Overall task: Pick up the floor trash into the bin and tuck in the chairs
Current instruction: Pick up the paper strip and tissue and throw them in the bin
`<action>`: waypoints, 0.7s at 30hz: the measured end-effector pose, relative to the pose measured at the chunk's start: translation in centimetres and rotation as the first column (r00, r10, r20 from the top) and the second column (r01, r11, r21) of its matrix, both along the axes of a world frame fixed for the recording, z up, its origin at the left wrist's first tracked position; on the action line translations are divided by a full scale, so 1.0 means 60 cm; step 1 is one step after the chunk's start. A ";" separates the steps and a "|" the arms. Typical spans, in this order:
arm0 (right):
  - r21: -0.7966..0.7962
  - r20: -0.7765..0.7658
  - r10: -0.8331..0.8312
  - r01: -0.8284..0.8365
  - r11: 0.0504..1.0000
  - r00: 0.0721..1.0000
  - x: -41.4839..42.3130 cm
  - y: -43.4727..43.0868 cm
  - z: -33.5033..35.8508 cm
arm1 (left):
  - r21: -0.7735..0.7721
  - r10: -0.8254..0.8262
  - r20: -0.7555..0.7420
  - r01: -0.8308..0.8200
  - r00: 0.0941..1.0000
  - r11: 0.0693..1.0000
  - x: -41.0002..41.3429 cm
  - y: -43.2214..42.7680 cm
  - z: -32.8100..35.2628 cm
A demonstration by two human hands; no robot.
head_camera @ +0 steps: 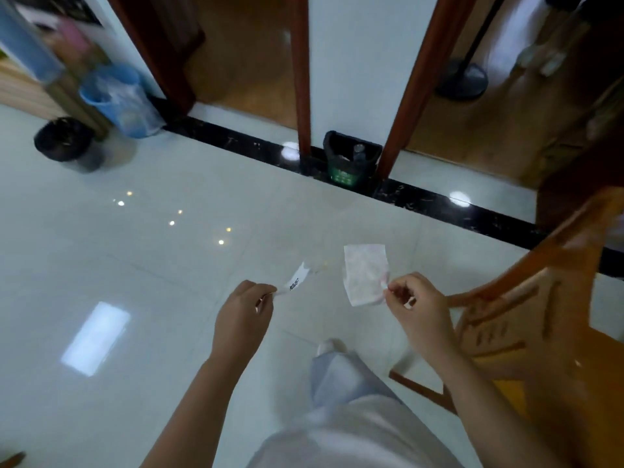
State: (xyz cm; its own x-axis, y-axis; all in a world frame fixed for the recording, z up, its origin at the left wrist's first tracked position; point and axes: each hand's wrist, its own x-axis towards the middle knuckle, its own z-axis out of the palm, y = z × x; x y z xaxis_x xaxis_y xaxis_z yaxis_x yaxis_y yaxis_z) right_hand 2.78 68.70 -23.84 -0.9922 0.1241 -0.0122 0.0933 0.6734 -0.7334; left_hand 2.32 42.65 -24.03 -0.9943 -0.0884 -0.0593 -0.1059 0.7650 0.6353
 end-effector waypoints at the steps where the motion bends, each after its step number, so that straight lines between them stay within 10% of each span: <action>1: -0.001 -0.008 0.005 -0.005 1.000 1.000 -0.038 0.003 0.002 | 0.002 0.014 -0.020 -0.014 1.000 1.000 -0.035 0.002 0.007; 21: -0.027 0.079 -0.230 0.233 0.972 0.970 -0.632 -0.060 -0.054 | -0.024 -0.130 -0.098 0.128 0.987 0.991 -0.681 -0.061 -0.005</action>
